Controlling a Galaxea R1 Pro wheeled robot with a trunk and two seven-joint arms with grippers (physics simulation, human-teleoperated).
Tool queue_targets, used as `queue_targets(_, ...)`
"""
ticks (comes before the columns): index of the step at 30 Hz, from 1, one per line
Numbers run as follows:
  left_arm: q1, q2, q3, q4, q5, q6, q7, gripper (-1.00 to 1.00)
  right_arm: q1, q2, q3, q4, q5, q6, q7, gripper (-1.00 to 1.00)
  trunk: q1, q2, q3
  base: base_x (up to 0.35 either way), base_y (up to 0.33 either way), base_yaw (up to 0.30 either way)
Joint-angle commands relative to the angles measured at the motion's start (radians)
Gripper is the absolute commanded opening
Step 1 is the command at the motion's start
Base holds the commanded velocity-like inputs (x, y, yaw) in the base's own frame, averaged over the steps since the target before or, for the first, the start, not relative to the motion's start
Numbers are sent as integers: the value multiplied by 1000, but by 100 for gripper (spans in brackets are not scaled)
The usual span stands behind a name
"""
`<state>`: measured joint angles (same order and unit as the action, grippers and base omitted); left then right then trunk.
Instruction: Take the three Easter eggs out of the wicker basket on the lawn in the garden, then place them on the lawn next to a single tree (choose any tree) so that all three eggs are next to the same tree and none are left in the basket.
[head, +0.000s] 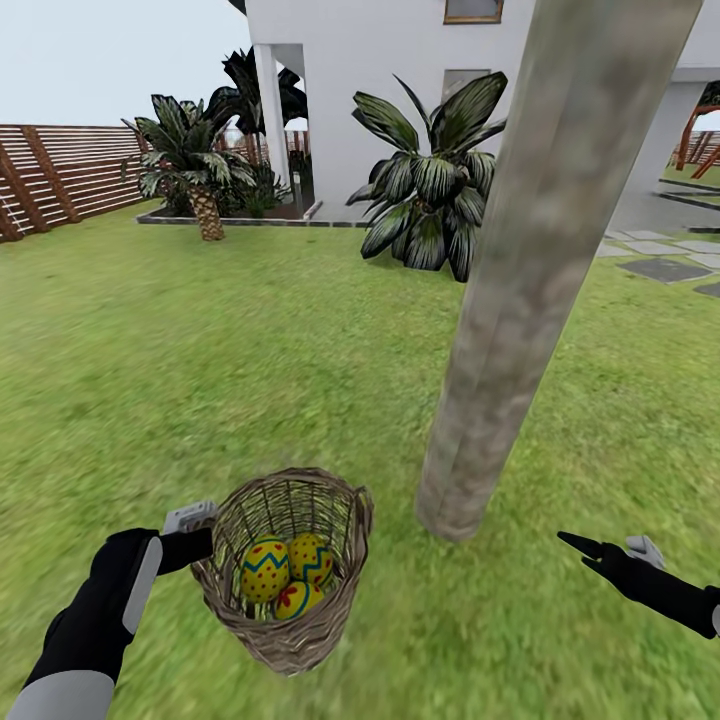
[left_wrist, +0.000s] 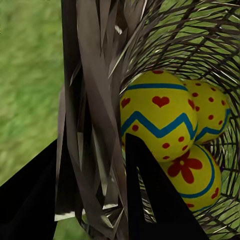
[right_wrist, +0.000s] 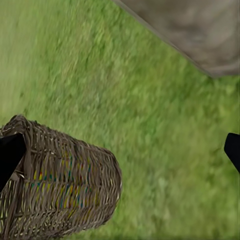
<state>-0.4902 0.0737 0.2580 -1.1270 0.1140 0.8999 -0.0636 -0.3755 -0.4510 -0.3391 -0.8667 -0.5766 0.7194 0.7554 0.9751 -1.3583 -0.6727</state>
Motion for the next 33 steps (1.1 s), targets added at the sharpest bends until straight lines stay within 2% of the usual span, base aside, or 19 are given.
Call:
queue_targets(1, -1, 0, 1, 0, 16, 5, -1, -100, -1, 0, -1, 0, -3, 6, 1, 100, 4, -8, -4, 0, 0, 0)
queue_targets(33, -1, -1, 1, 3, 16, 5, -1, -100, 0, 2, -1, -26, -6, 6, 4, 100, 127, -232, -104, 0, 0, 0)
